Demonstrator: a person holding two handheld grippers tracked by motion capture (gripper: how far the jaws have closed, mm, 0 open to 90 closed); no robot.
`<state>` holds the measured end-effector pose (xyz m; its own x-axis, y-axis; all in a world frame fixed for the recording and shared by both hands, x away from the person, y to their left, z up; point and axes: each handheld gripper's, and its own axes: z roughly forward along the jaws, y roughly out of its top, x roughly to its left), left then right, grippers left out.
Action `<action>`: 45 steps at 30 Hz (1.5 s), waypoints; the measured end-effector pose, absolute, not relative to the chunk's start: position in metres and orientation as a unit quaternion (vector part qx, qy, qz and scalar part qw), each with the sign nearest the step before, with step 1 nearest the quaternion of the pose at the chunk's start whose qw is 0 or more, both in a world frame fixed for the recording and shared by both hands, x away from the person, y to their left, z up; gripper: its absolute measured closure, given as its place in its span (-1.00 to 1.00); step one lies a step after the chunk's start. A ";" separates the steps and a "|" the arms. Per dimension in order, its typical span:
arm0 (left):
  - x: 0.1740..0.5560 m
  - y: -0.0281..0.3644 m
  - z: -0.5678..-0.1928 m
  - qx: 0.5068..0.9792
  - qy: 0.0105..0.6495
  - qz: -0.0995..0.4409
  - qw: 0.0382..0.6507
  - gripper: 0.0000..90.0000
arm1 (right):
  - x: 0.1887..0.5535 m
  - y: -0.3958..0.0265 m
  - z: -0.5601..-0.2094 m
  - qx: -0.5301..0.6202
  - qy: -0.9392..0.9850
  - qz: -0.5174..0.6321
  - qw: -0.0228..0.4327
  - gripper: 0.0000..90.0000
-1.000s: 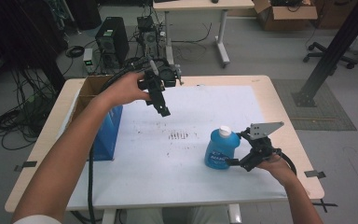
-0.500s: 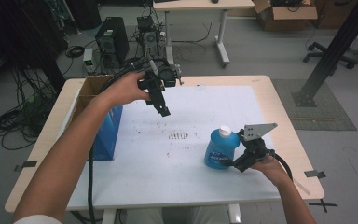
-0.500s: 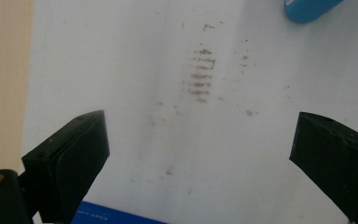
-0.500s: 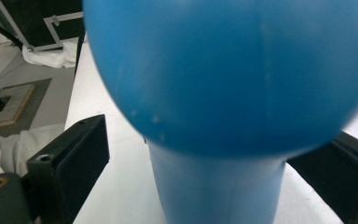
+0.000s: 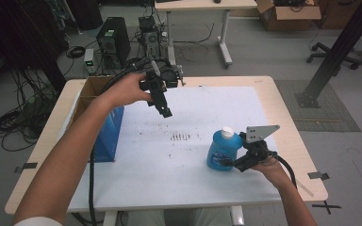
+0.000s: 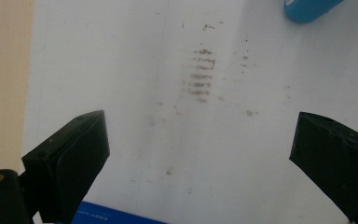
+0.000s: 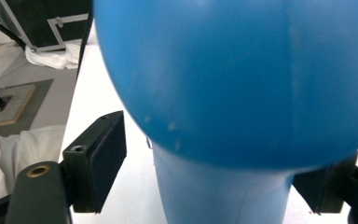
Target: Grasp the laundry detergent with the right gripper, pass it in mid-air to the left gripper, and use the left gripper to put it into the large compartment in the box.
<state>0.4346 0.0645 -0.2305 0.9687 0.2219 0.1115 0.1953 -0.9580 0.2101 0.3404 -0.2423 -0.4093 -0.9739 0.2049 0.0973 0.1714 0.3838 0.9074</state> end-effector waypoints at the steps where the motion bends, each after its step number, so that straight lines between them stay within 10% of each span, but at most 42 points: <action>1: 0.435 0.064 -0.230 0.987 0.106 0.067 0.099 -0.89 | 0.340 -0.242 -0.410 0.114 0.833 0.542 0.019 -0.53; 45: 0.435 0.063 -0.231 0.987 0.107 0.070 0.098 -0.89 | 0.343 -0.247 -0.413 0.107 0.823 0.558 0.024 -0.06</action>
<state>0.4349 0.0634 -0.2315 0.9674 0.2243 0.1176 0.1969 -0.9581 0.2078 0.3432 -0.2471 -0.4126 -0.9757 0.2039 0.0796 0.1495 0.3552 0.9228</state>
